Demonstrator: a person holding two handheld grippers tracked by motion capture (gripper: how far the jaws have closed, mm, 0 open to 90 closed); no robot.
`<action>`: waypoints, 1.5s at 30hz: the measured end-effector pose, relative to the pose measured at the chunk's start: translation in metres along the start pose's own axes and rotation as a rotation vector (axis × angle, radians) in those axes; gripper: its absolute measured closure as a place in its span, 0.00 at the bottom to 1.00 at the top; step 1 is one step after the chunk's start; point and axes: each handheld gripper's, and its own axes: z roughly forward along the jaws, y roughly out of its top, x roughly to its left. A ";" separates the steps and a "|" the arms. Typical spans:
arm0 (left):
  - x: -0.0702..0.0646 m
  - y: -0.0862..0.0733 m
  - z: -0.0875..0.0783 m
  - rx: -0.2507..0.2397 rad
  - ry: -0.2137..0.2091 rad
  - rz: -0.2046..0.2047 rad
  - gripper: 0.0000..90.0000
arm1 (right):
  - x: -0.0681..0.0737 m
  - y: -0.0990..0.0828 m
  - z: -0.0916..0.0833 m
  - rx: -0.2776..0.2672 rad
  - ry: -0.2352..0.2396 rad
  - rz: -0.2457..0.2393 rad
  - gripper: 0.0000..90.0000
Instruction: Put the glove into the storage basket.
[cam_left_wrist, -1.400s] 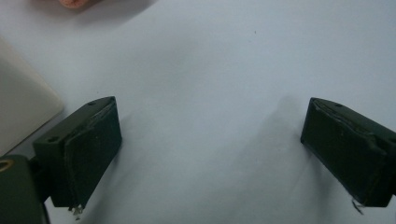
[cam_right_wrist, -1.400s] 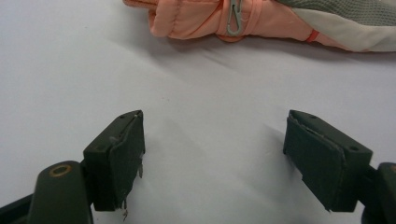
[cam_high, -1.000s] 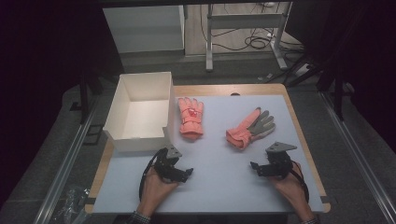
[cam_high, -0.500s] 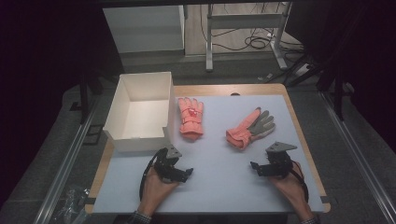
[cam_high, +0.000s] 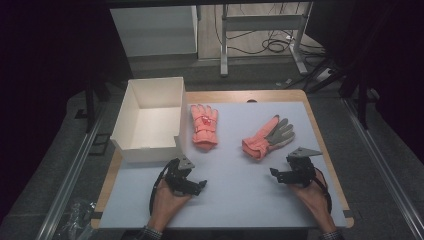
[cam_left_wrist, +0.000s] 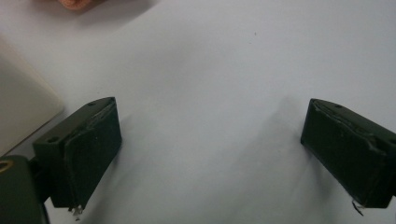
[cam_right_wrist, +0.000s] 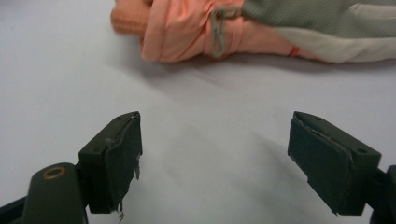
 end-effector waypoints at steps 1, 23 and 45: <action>0.000 0.000 0.000 0.000 0.000 0.000 0.06 | -0.001 0.002 0.000 -0.006 0.000 0.007 0.20; 0.000 0.000 0.000 0.000 0.000 -0.001 0.06 | -0.033 0.058 0.012 -0.036 -0.062 0.039 0.44; 0.000 0.000 0.000 0.000 0.000 0.000 0.06 | -0.039 0.084 0.066 0.092 -0.190 0.076 0.68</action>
